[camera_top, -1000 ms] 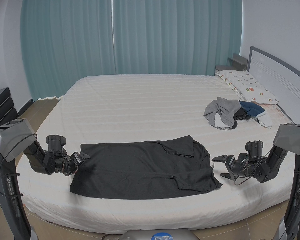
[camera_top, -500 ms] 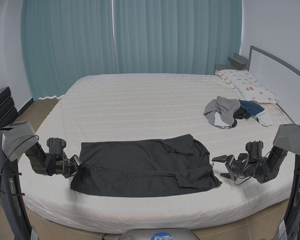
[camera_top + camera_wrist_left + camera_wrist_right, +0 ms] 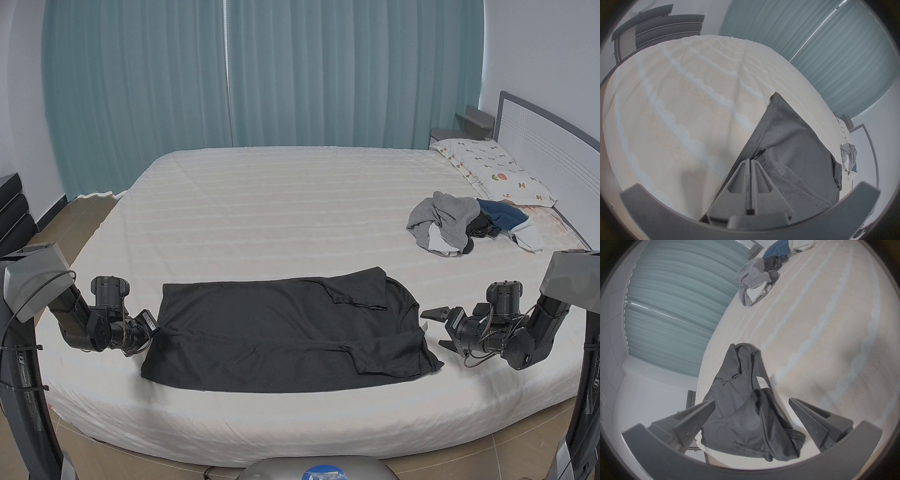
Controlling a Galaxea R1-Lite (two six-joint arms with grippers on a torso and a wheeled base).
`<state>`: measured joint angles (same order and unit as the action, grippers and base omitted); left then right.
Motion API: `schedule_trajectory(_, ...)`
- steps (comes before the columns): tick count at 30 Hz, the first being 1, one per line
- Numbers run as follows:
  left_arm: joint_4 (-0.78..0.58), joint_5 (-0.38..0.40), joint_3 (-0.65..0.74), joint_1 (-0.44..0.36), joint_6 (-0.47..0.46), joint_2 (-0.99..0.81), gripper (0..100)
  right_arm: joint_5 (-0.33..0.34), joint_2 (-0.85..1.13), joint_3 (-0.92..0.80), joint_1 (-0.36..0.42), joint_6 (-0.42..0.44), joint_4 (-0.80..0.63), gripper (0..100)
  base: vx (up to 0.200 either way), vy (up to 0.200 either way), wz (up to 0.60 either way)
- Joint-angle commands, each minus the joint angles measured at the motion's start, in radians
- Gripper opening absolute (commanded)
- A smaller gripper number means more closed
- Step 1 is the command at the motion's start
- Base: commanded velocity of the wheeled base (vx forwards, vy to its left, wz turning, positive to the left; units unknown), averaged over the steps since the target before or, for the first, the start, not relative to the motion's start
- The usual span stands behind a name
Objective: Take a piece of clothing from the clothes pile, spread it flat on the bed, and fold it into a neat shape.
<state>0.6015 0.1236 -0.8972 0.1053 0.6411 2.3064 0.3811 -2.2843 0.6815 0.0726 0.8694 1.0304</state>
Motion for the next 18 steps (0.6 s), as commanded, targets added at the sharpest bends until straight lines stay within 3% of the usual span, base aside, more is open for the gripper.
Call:
schedule_trajectory(1,0.0,0.004,-0.003,0.004,0.006,-0.001,0,-0.037,-0.006,0.038,0.046,-0.006,-0.007,100,0.0,0.0,0.0)
schedule_trajectory(9,0.003,0.018,-0.002,0.028,0.006,0.01,0,-0.048,-0.018,0.17,0.096,-0.173,-0.15,100,0.0,0.0,0.0)
schedule_trajectory(15,0.003,0.019,-0.005,0.036,0.006,0.013,0,-0.05,-0.008,0.174,0.084,-0.171,-0.113,100,0.0,0.0,0.0)
schedule_trajectory(18,0.003,0.036,-0.012,0.043,0.023,0.018,0,-0.041,0.032,0.165,0.098,-0.11,-0.084,100,0.0,0.0,0.0)
